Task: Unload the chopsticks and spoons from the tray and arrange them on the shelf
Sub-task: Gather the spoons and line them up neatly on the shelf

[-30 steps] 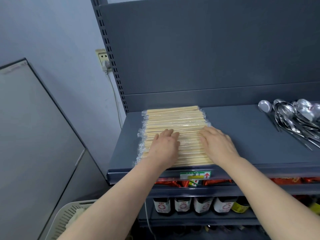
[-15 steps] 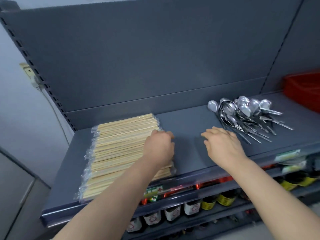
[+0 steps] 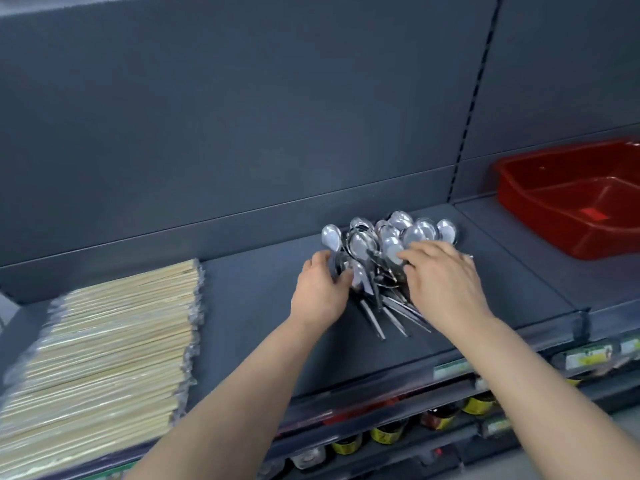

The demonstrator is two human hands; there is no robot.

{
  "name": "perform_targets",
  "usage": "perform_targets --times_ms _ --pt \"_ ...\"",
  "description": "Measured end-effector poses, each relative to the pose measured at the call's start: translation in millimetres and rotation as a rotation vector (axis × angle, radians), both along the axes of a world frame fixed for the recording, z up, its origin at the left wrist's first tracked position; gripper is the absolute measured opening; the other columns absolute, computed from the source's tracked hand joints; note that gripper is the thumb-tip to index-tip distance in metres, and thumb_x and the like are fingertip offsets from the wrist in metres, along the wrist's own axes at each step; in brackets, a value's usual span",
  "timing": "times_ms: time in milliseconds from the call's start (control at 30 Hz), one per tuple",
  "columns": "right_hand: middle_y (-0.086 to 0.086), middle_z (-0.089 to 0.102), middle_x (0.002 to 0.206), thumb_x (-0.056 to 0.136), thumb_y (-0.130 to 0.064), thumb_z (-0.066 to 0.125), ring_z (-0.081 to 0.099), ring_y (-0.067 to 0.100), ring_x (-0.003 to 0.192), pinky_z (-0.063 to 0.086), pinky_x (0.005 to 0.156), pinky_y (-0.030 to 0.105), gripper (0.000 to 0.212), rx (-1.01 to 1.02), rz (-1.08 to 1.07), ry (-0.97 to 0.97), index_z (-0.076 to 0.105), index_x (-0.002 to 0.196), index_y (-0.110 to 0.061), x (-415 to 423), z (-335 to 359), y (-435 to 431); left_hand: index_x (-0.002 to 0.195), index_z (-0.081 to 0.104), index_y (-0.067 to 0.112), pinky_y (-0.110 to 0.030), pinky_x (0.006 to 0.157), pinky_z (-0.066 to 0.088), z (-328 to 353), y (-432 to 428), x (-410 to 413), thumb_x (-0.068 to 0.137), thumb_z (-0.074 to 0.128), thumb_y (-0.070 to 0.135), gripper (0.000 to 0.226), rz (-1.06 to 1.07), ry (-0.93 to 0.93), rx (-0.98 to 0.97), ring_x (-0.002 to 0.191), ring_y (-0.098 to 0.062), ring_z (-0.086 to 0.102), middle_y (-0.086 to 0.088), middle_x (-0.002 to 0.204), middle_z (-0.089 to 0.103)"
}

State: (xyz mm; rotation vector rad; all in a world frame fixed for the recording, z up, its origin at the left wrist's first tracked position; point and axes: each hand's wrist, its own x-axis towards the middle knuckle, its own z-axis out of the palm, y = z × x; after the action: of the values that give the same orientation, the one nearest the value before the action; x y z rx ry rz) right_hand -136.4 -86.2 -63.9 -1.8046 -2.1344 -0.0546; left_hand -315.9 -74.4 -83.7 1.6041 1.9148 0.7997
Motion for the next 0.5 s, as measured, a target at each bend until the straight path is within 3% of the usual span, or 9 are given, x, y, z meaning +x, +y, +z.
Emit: perform_targets --times_ms 167,300,500 --pt "-0.007 0.036 0.151 0.099 -0.043 0.038 0.024 0.017 0.141 0.025 0.112 0.041 0.043 -0.164 0.124 0.004 0.044 0.14 -0.031 10 -2 24 0.149 0.024 0.023 -0.041 0.107 0.03 3 14 31 0.093 0.051 0.044 0.065 0.035 0.113 -0.091 0.134 -0.03 0.03 -0.006 0.147 0.036" --pt "-0.005 0.02 0.158 0.099 -0.045 0.035 0.013 0.02 0.146 0.017 0.115 0.046 0.048 -0.296 0.198 0.023 0.032 0.146 -0.038 4 -13 28 0.15 0.02 0.028 -0.04 0.105 0.033 0 19 33 0.092 0.048 0.049 0.067 0.035 0.173 -0.163 0.131 -0.031 0.034 -0.006 0.144 0.041" --pt "-0.008 0.019 0.158 0.098 -0.036 0.035 0.012 0.017 0.146 0.02 0.115 0.046 0.043 -0.311 0.211 0.045 0.041 0.141 -0.037 18 -20 34 0.147 0.024 0.033 -0.038 0.094 0.038 -1 26 49 0.093 0.047 0.048 0.06 0.016 0.269 -0.159 0.123 -0.032 0.039 -0.004 0.137 0.047"
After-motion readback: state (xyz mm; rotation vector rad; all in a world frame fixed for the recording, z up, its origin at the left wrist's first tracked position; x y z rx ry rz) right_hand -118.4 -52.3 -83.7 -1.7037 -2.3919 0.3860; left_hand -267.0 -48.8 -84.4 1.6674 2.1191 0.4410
